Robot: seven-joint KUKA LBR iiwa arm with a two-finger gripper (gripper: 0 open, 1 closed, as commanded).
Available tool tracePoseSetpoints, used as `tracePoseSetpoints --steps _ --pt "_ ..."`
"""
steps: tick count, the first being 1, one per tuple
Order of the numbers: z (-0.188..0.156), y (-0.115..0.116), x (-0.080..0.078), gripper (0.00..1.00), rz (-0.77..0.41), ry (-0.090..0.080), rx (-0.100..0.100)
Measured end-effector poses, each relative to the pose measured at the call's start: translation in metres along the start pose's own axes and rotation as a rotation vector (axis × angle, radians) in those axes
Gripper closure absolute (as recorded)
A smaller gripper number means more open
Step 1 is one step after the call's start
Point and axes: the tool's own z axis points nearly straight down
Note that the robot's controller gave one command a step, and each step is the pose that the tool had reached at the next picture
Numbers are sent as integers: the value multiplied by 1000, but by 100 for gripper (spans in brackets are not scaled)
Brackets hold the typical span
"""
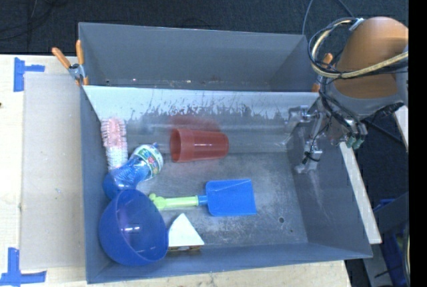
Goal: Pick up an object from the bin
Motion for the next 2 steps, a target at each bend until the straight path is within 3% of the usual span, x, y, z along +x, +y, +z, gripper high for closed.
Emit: tracePoseSetpoints --steps 2 --pt "73 44 43 0 -124 2 -2"
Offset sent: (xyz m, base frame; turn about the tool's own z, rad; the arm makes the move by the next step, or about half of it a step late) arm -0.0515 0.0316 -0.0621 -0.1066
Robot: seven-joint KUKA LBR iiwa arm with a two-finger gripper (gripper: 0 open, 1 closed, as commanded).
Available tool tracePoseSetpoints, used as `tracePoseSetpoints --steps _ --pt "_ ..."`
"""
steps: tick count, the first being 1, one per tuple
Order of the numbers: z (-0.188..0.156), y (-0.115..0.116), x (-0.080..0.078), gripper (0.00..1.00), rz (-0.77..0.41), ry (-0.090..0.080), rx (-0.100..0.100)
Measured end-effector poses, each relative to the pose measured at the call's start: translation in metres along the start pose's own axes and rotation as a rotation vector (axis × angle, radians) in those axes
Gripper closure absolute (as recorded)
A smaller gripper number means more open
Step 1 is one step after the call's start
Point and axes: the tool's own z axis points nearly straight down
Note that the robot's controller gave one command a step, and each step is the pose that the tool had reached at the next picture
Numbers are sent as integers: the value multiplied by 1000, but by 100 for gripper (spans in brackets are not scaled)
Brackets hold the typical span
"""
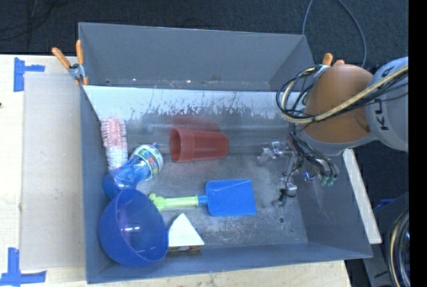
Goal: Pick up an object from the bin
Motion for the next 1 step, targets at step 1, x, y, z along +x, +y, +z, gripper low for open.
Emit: tracePoseSetpoints --steps 1 --pt "25 24 31 0 7 -3 2"
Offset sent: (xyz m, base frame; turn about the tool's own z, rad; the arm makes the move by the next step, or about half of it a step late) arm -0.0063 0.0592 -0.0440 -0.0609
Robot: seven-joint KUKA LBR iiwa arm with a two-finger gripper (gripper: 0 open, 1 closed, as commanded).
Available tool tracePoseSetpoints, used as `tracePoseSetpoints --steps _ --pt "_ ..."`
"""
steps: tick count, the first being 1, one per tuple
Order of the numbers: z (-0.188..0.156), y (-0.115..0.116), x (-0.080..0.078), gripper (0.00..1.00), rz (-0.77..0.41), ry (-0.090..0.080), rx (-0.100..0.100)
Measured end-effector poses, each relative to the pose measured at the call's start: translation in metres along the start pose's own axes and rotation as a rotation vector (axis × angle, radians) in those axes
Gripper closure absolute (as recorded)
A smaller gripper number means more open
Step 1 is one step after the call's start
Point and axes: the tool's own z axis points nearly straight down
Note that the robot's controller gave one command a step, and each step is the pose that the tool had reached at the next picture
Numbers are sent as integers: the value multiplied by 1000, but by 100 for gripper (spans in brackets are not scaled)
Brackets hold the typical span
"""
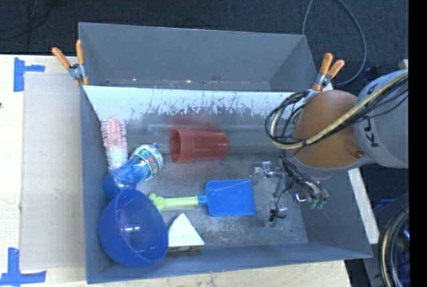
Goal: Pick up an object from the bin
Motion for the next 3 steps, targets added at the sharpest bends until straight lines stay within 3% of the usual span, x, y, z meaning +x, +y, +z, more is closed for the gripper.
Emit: tracePoseSetpoints --steps 1,2,3 --pt "16 30 -24 0 -57 -3 2" --pt "18 94 -10 0 42 2 1" --pt "19 110 -4 0 -90 1 2"
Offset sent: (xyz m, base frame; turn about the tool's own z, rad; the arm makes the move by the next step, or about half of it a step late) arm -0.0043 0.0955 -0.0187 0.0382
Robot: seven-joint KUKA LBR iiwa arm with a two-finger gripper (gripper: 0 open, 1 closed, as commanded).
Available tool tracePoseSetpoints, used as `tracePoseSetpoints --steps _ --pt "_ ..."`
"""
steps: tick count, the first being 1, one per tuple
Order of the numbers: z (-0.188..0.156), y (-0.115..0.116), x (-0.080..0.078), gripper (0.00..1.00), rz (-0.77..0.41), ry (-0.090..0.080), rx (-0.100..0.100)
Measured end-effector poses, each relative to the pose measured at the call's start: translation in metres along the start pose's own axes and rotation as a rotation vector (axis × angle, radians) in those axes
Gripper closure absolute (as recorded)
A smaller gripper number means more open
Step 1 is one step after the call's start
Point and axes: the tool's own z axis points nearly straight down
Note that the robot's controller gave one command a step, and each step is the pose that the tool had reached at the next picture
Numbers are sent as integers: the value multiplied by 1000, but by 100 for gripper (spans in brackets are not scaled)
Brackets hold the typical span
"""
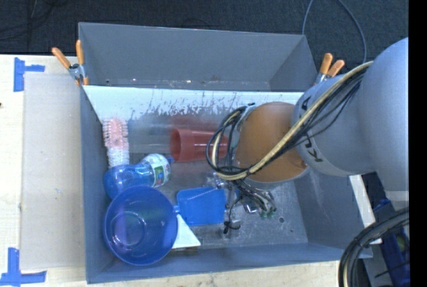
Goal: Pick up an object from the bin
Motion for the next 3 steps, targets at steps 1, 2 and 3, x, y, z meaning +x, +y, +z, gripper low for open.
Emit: tracePoseSetpoints --steps 1,2,3 --pt "0 18 -2 0 223 3 -2" --pt "0 33 -3 0 338 3 -1" --pt "0 65 -6 100 573 5 0"
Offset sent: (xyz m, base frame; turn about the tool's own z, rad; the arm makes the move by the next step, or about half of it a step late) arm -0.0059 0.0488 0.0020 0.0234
